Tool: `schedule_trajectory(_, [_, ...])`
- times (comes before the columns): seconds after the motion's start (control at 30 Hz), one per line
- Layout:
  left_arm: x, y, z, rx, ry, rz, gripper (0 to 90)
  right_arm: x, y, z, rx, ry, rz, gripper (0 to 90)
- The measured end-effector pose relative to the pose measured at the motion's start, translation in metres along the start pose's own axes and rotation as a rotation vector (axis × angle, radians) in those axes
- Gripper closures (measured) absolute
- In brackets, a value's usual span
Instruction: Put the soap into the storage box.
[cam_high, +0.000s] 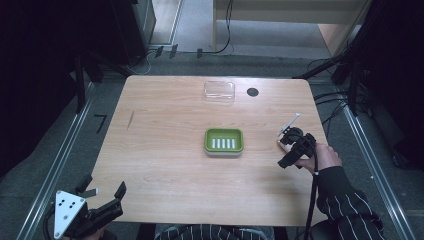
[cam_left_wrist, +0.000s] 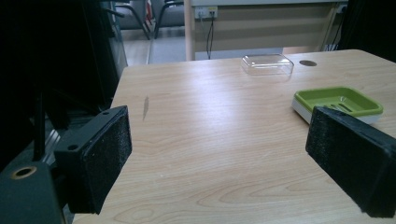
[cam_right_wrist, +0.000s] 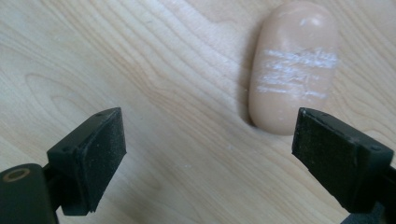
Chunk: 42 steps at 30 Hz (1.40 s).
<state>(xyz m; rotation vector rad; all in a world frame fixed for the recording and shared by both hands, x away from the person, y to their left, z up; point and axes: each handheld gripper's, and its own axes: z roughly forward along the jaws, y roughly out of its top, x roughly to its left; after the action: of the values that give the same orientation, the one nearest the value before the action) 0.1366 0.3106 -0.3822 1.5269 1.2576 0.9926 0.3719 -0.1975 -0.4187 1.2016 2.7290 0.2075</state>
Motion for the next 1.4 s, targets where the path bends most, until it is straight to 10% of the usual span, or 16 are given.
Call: schedule_trajectory(1.4, [0.0,0.0,0.0,0.0,0.001,0.003,7.2,-0.048,0.026,0.032,0.079,0.041,0.052,5.1])
